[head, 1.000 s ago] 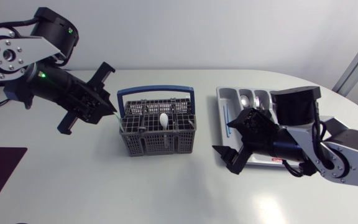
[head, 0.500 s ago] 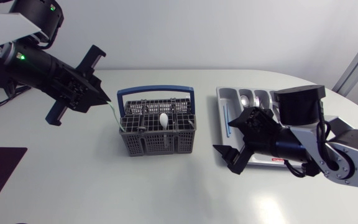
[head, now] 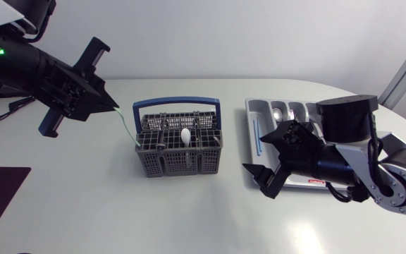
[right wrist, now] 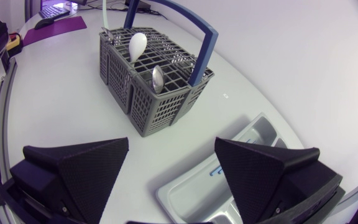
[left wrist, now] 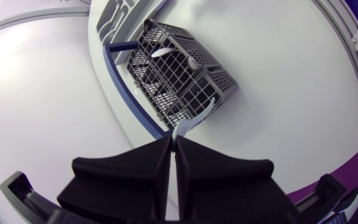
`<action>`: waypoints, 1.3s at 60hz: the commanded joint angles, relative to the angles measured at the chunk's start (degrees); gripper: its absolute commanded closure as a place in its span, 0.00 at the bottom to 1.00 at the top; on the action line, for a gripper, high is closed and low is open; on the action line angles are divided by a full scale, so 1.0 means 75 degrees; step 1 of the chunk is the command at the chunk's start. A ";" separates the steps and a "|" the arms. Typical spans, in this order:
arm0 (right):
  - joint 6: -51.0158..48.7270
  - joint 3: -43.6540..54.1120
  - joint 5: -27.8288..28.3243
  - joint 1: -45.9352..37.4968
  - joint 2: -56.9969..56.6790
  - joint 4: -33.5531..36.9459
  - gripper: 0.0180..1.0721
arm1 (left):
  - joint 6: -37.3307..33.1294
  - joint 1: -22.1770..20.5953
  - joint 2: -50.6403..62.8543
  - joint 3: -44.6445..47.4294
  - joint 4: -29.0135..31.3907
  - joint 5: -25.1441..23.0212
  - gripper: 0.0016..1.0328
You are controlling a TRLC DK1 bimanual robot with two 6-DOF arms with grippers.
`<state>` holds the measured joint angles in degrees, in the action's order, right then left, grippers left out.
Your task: Unload the cutlery basket into the drawer organizer.
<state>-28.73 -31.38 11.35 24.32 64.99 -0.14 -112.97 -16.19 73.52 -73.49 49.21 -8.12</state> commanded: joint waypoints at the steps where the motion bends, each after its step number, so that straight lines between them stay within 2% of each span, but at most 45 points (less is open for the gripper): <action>1: 0.0116 0.0222 -0.0002 0.0086 -0.0169 0.0148 0.05 | -0.0113 -0.0045 -0.0158 -0.0314 0.0107 -0.0031 0.95; 7: 0.0116 0.0234 -0.0002 0.0086 -0.0310 0.0206 0.05 | 0.0109 -0.0080 -0.0240 -0.0431 0.0130 -0.0078 0.95; 13: 0.0116 0.0246 -0.0014 0.0086 -0.0509 0.0253 0.05 | 0.0836 -0.0186 -0.0345 -0.0771 0.0247 -0.0359 0.95; 21: 0.0233 0.0293 -0.0190 0.0109 -0.1095 0.0230 0.05 | 0.3285 -0.0666 -0.0040 -0.1580 0.0282 -0.0441 0.95; 30: 0.0374 0.0316 -0.0694 0.0402 -0.1869 0.0206 0.05 | 0.5969 -0.1287 0.0358 -0.1744 -0.0034 -0.0359 0.95; 36: 0.0374 0.0351 -0.1444 0.0883 -0.2255 0.0066 0.05 | 0.7785 -0.1826 0.0721 -0.1779 -0.0268 -0.0101 0.95; 46: 0.0221 0.0422 -0.2780 0.1961 -0.2501 -0.0356 0.05 | 0.9824 -0.2225 0.1589 -0.2248 -0.0175 -0.0019 0.95; 49: 0.0116 0.0422 -0.3166 0.2313 -0.2490 -0.0508 0.05 | 1.0445 -0.2248 0.1940 -0.2599 0.0095 -0.0183 0.95; 53: 0.0022 0.0422 -0.3412 0.2570 -0.2396 -0.0801 0.07 | 1.1277 -0.2237 0.2303 -0.2880 0.0317 -0.0734 0.95; 60: -0.0118 0.0433 -0.3717 0.2828 -0.2068 -0.1270 0.10 | 1.2144 -0.2225 0.2655 -0.3220 0.0493 -0.1367 0.95; 69: -0.0341 0.0469 -0.3998 0.3086 -0.1529 -0.1915 0.11 | 1.2730 -0.2295 0.2913 -0.3408 0.0763 -0.1777 0.95; 78: -0.0622 0.0469 -0.4256 0.3309 -0.1025 -0.2571 0.19 | 1.3035 -0.2518 0.2948 -0.3338 0.0833 -0.1777 0.95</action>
<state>-31.27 -29.12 -19.44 48.14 55.24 -16.97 -18.37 -33.89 94.50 -97.14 54.61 -20.75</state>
